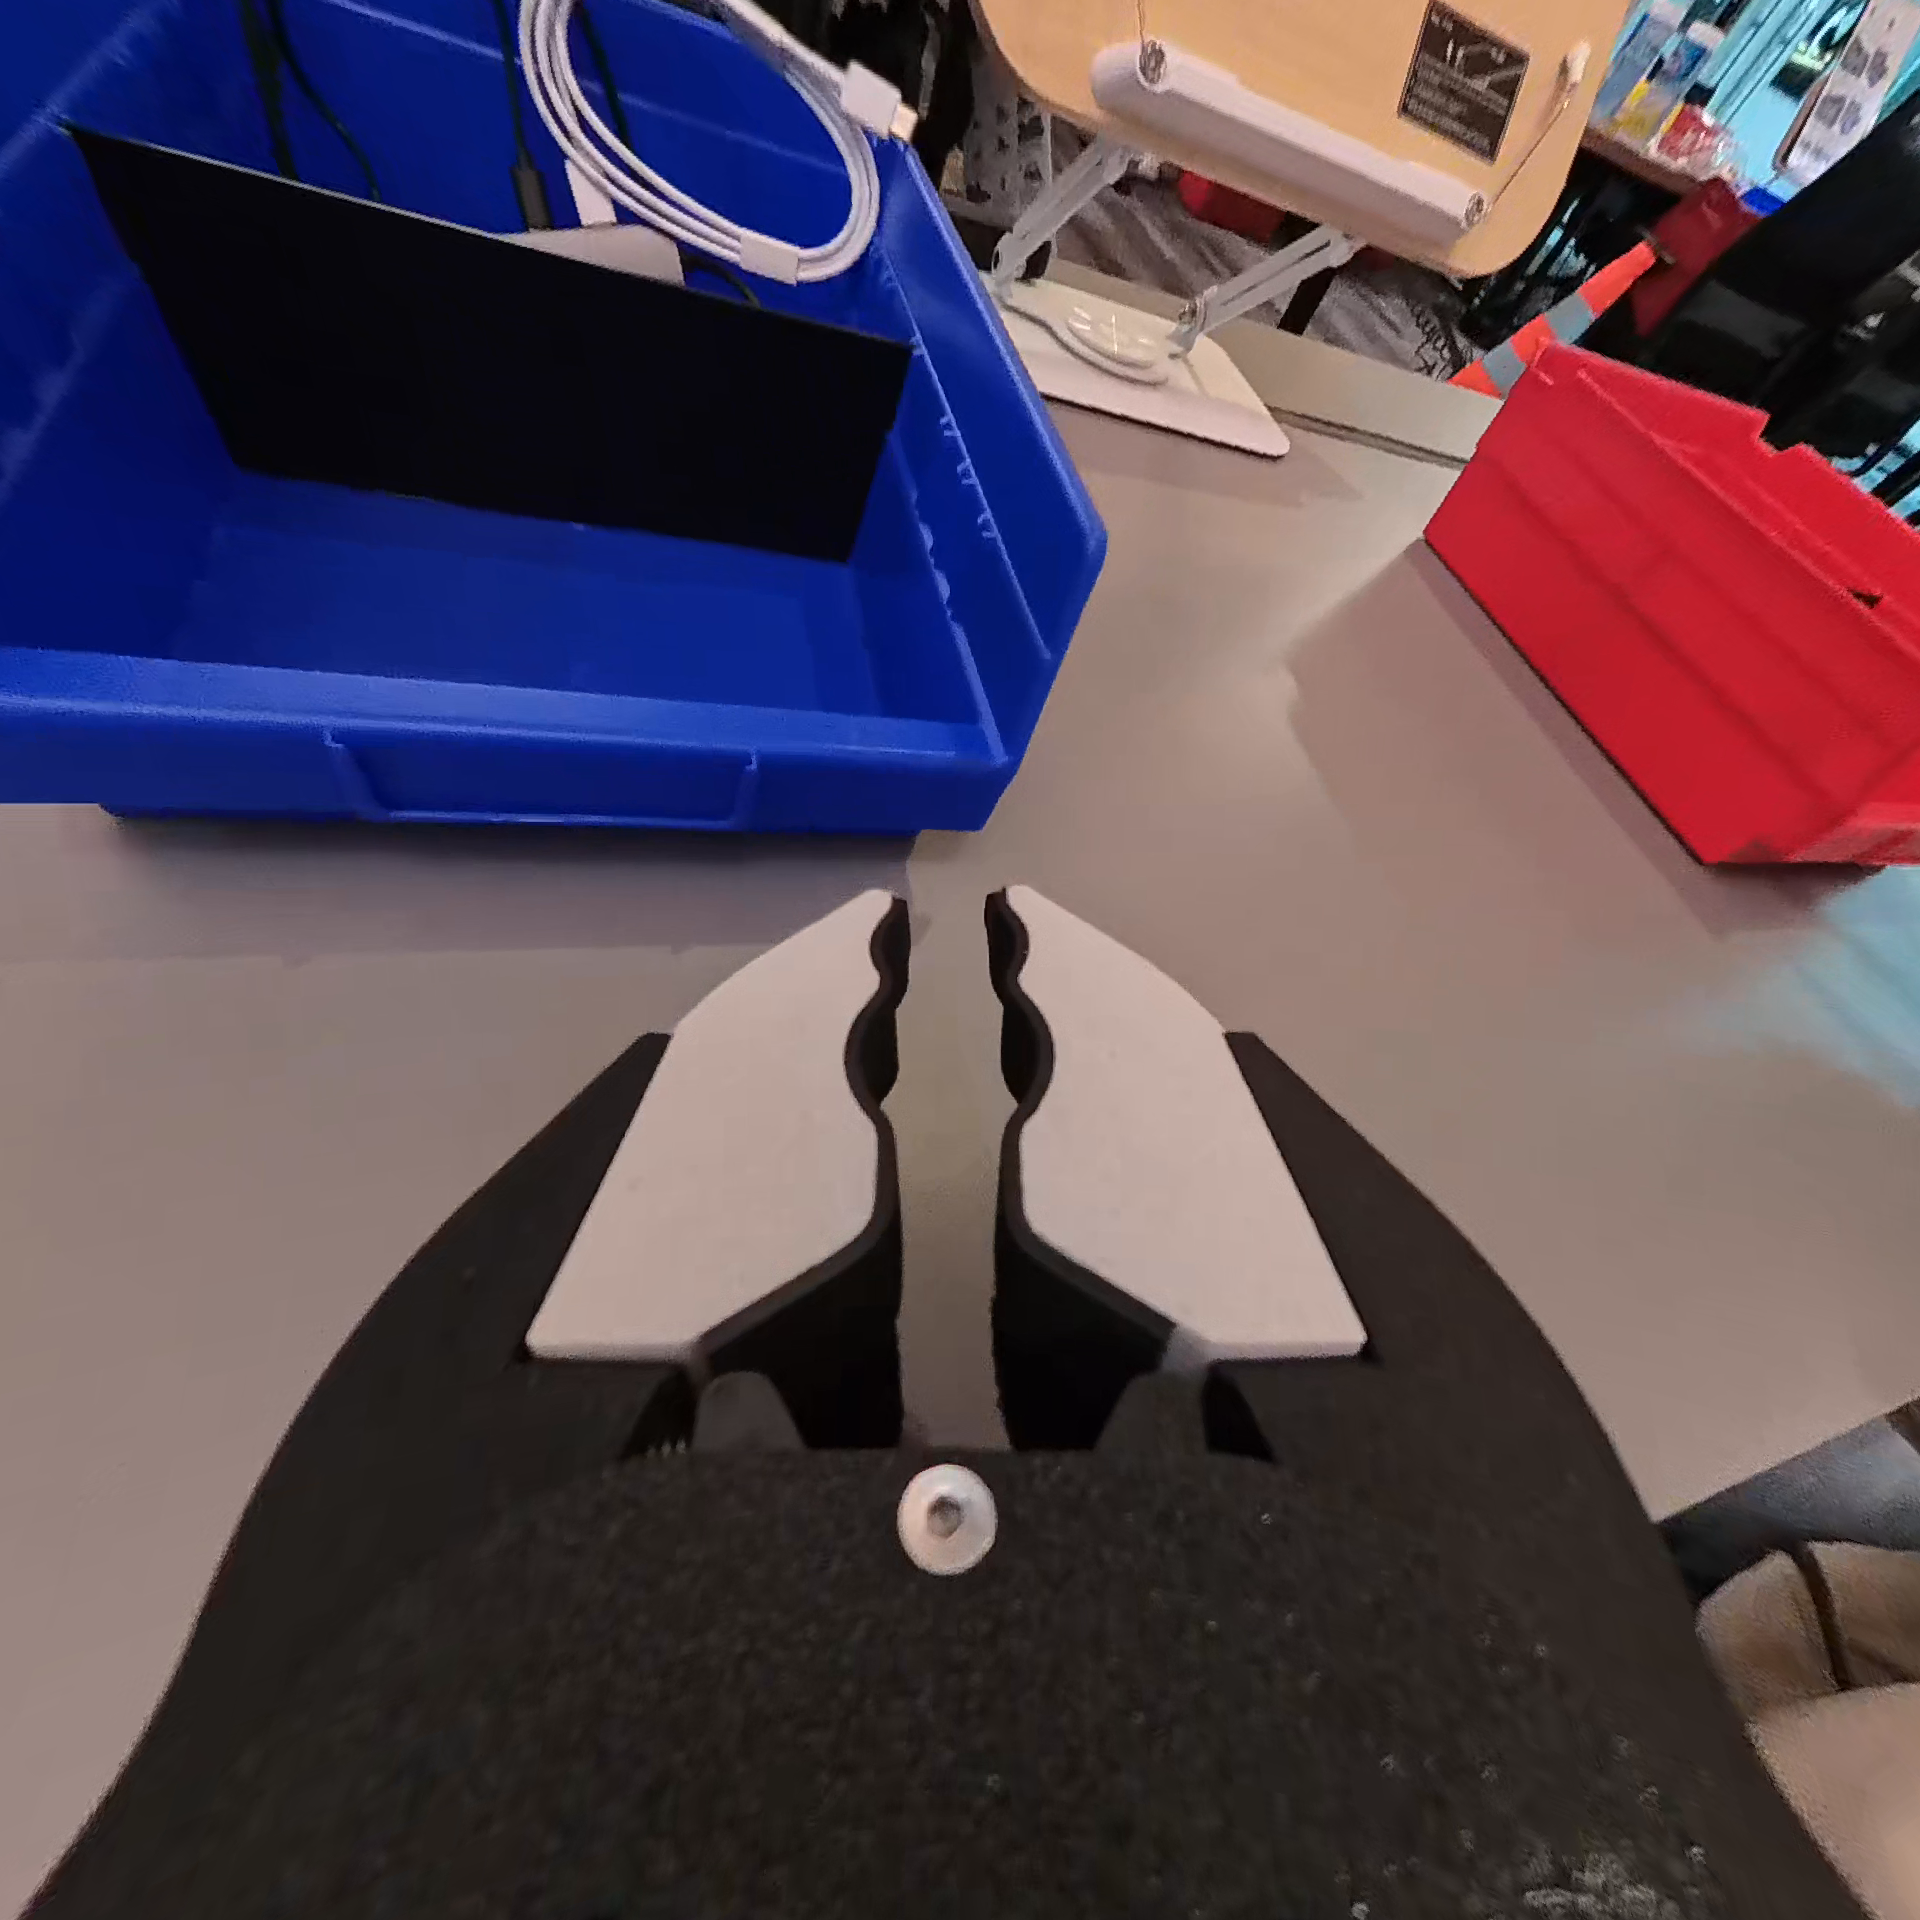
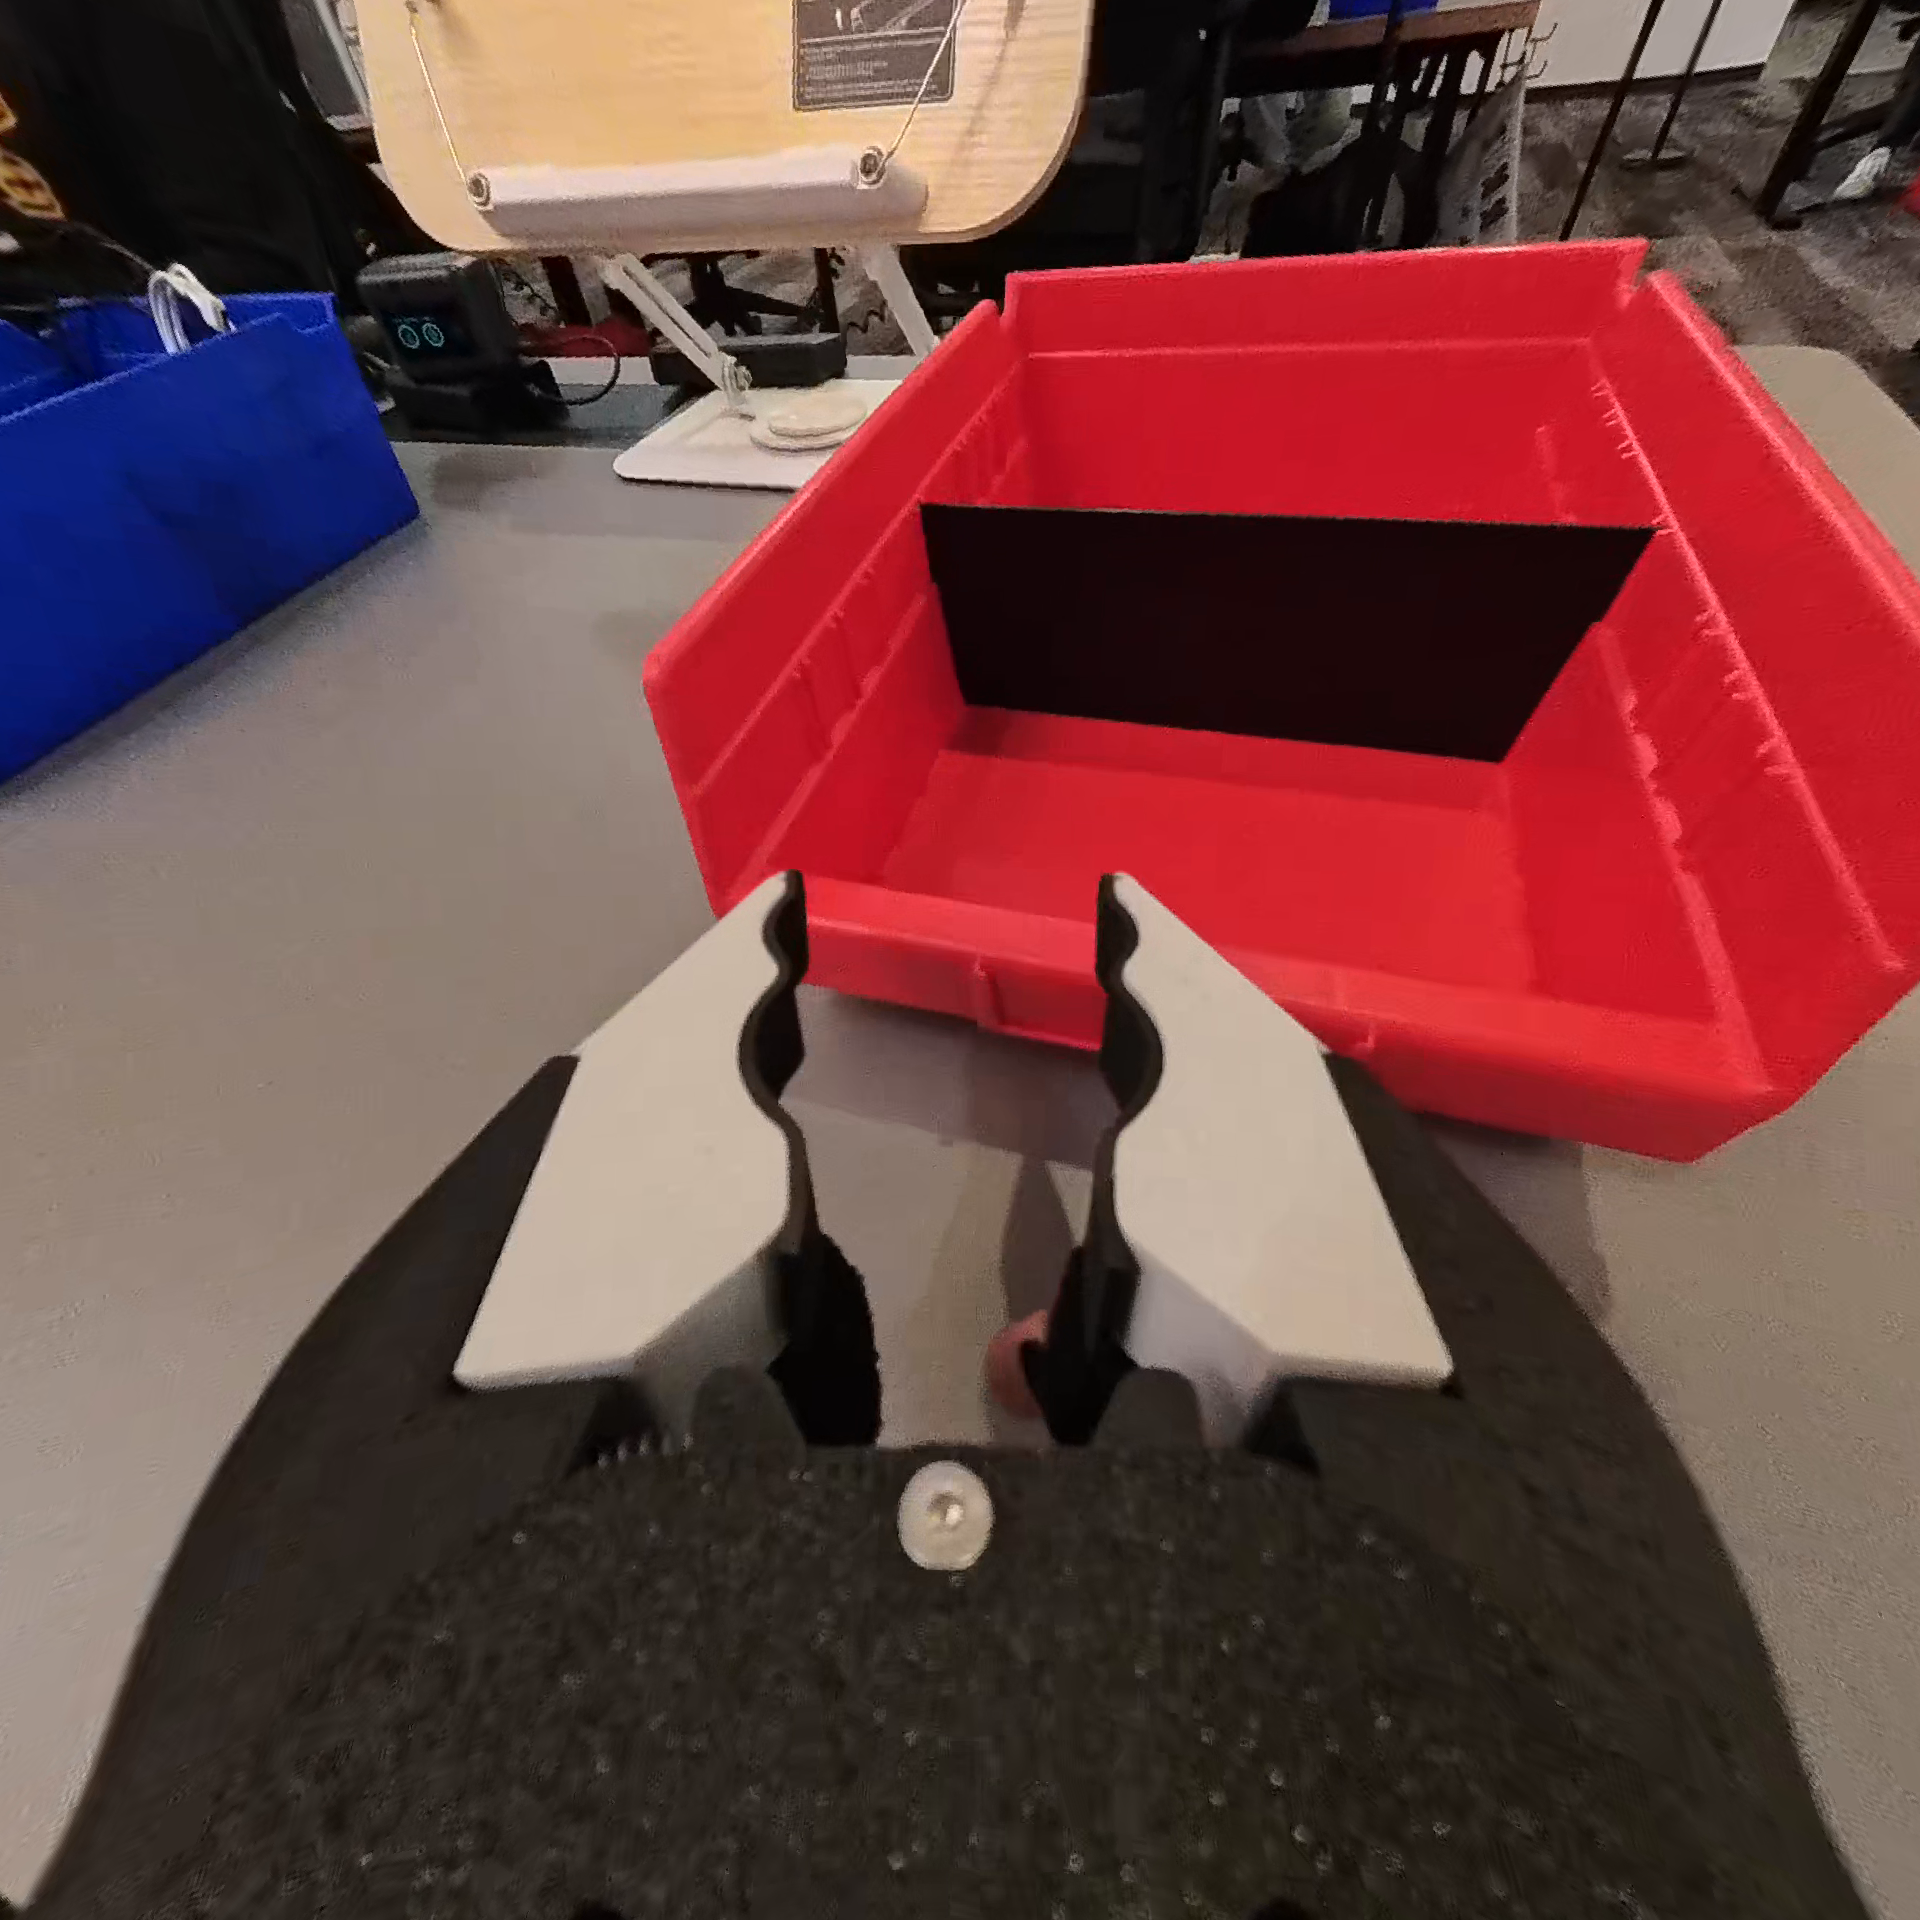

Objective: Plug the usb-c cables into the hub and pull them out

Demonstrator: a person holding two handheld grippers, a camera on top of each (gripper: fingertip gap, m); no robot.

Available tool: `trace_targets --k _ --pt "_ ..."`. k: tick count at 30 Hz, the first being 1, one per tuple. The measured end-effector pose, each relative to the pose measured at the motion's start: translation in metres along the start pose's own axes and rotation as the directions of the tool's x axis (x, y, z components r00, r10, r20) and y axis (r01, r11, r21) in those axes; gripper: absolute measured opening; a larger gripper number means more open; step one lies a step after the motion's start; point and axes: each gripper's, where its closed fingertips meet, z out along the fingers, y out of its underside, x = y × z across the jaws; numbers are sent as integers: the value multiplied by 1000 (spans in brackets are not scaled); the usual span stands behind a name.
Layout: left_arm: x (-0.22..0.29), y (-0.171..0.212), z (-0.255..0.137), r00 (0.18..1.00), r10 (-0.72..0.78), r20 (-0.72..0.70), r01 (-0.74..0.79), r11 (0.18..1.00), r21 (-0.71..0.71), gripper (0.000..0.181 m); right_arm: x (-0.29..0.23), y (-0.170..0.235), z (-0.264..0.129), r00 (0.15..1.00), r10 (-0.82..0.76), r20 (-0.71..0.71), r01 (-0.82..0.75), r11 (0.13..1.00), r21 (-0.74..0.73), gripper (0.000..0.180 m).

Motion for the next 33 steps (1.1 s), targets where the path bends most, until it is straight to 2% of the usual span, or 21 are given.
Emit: trace_targets --k 11,15,18,22,25,28,30,33 --pt "2 4 9 996 83 36 -83 996 -20 23 -4 -19 0 999 46 2 -46 993 105 60" --pt "4 -1 12 978 185 91 -185 983 -13 24 -9 -30 -4 1000 1 -10 0 988 153 53" --pt "17 -8 11 965 258 56 -257 966 -24 24 -17 -33 -7 1000 4 21 -8 985 170 47" --pt "18 -54 21 841 532 100 -532 846 -35 24 -24 -33 -4 999 3 44 -11 984 179 47" --pt "2 -106 43 716 687 129 -674 727 -132 25 -26 -36 -3 998 13 57 -24 982 188 46" --pt "-33 -140 85 611 788 72 -741 602 -295 29 -22 -41 -3 998 30 54 -40 979 202 45" --pt "-69 -149 121 565 825 26 -747 524 -410 36 -20 -41 -4 997 50 59 -61 977 206 44" --pt "-119 -147 170 591 805 -55 -690 469 -551 44 -20 -40 -3 995 71 68 -83 976 203 44"
